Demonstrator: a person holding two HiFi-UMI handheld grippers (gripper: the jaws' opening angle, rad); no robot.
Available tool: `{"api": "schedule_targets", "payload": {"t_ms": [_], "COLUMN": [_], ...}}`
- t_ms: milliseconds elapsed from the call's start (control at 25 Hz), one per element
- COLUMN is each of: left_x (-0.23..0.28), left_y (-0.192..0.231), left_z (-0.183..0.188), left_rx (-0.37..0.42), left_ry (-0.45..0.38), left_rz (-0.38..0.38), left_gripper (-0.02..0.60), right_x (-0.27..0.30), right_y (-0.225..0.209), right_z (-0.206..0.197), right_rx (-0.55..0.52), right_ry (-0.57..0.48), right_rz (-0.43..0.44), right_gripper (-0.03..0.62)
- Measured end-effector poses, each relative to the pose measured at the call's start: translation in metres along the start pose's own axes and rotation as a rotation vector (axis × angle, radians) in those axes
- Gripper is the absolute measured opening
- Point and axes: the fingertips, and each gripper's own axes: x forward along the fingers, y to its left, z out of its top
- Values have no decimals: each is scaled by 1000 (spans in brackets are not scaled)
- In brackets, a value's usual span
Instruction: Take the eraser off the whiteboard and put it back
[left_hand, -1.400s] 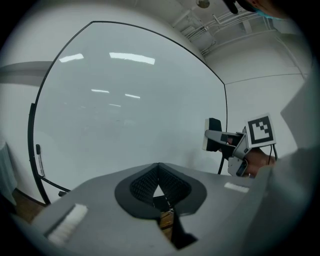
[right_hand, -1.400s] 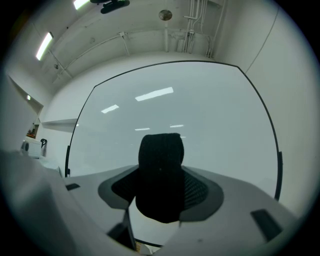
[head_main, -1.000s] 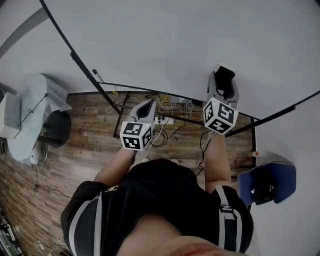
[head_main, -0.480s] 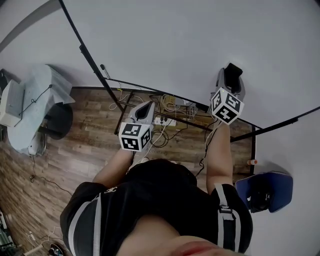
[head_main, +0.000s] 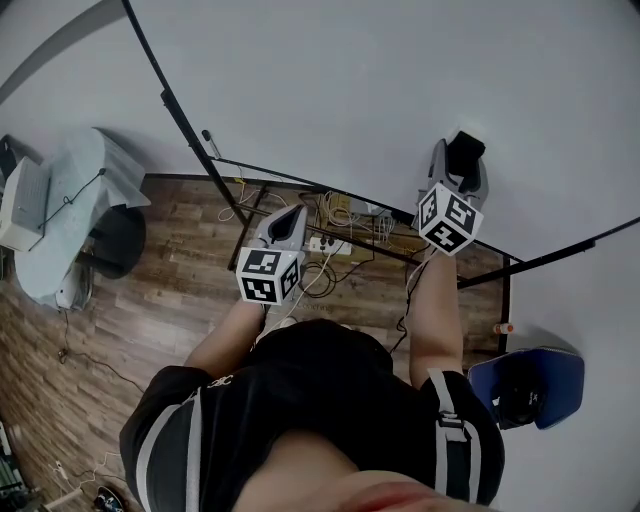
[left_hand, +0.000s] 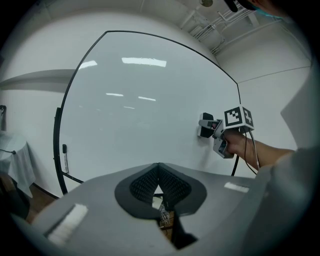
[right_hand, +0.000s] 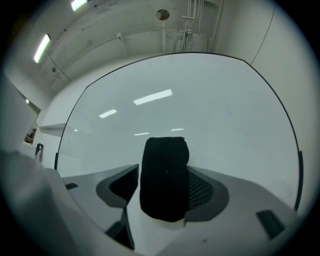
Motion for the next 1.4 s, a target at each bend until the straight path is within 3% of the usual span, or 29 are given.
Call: {"api": "schedule_targets", "payload": {"t_ms": [400, 480, 680, 840, 1400], "left_x": [9, 12, 18, 24, 42], "left_y": [-12, -17, -30, -41, -80], "left_z": [-4, -4, -8, -10, -15], "left_rx": [-2, 0, 5, -2, 29], "left_ry": [18, 20, 30, 42, 61], "left_rz": [-30, -43, -77, -111, -220], "left_gripper": [10, 11, 11, 10, 10], "right_x": [-41, -56, -87, -108, -165], "right_y": [-2, -4, -20, -31, -26], "right_z": [19, 21, 12, -3, -92], "right_rx": [48, 42, 21, -1, 124], "right_ry": [-127, -144, -132, -93, 152], "right_rz": [13, 6, -52, -101, -40], "right_gripper": [270, 184, 112, 8, 5]}}
